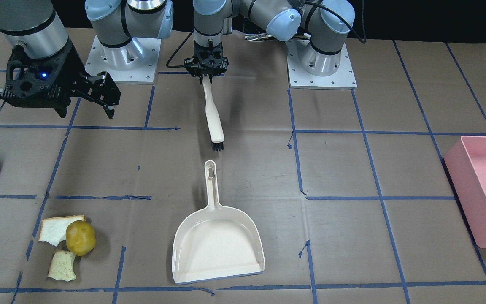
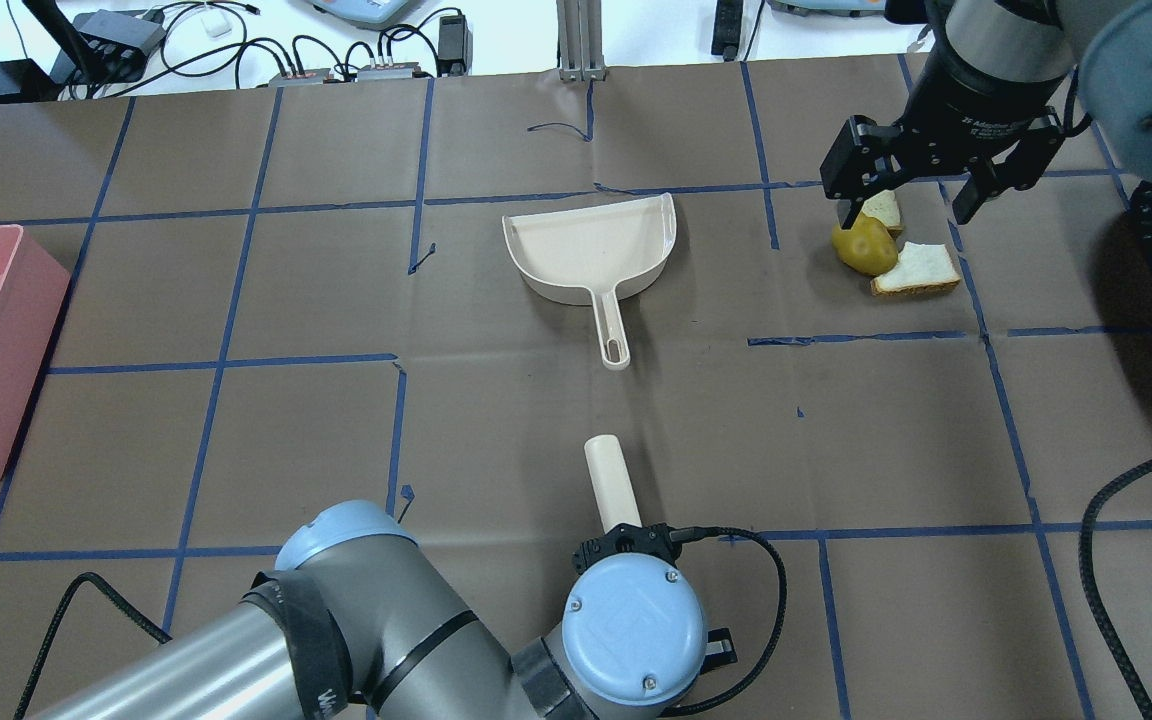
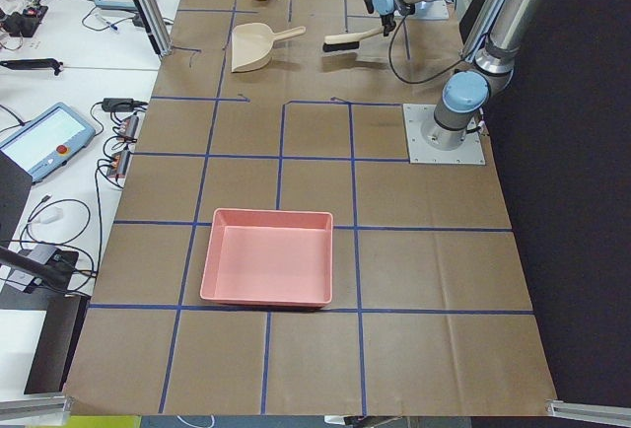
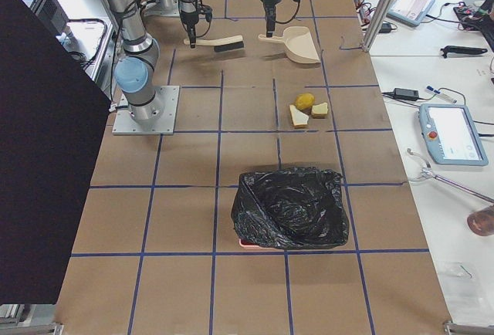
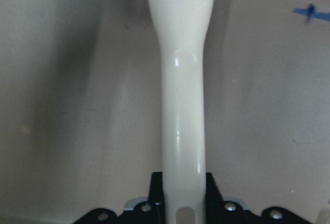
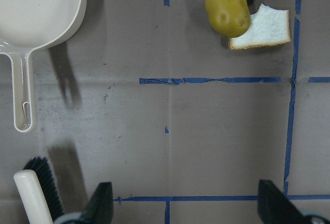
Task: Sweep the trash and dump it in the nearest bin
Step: 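Close the left gripper on the brush handle and lift it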
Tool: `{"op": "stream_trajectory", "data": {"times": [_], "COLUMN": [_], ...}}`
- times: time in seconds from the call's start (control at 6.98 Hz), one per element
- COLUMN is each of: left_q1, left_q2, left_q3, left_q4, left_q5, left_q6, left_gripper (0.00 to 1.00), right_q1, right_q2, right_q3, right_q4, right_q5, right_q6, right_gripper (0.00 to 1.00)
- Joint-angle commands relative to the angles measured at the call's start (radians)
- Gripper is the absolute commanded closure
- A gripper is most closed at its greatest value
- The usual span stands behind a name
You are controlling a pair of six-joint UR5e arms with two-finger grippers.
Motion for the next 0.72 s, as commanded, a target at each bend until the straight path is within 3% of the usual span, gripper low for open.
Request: {"op": "stream_trajectory", "data": {"times": [0.0, 0.57], "left_q1": [0.028, 0.178], "left_q2": [0.076, 0.181], "left_q3": [0.008, 0.015], "left_q4": [-0.007, -0.179], "left_q5": [0.122, 0.113], "left_q6": [0.190, 0.235], "left_gripper": [1.00, 1.00], "right_q1": [0.000, 0.000], "right_q2": [0.000, 0.002], "right_q3": [0.000, 0.000], "right_q4": [0.000, -0.005], "right_q5": [0.000, 0.000], "right_q6": [0.000, -0.002], "right_gripper": [0.00, 0.00]}}
